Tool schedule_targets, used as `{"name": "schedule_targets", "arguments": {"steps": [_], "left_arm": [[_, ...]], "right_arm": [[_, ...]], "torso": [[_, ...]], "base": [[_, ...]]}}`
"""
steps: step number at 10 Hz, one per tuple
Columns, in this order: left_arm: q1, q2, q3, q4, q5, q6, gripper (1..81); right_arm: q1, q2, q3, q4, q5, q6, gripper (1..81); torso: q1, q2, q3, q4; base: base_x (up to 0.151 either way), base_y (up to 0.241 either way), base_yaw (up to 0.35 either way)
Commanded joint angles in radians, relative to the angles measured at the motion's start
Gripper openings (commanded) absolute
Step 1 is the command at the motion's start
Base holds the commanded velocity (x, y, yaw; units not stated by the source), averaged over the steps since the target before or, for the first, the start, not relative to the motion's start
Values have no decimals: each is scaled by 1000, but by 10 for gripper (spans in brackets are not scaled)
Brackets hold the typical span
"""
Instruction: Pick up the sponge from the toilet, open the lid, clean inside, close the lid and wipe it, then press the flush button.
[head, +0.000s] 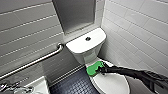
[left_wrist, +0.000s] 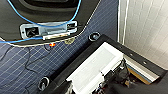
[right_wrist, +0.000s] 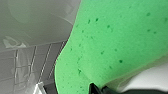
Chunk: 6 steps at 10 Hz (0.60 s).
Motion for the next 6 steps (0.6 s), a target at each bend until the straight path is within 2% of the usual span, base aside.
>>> {"name": "schedule_targets", "arguments": {"steps": [1, 4, 6], "left_arm": [[53, -9, 19, -15, 101, 2, 811], [53, -6, 21, -14, 102, 2, 811], [53, -5, 24, -12, 102, 3, 811]], "right_arm": [[74, 82, -80, -66, -112, -1, 10], [-9, 36, -72, -64, -109, 0, 10], [-63, -76, 47, -61, -92, 2, 10]], "torso": [[0, 0, 0, 0], [0, 0, 0, 0], [0, 0, 0, 0]], "base": [[0, 0, 0], [0, 0, 0], [0, 0, 0]]}}
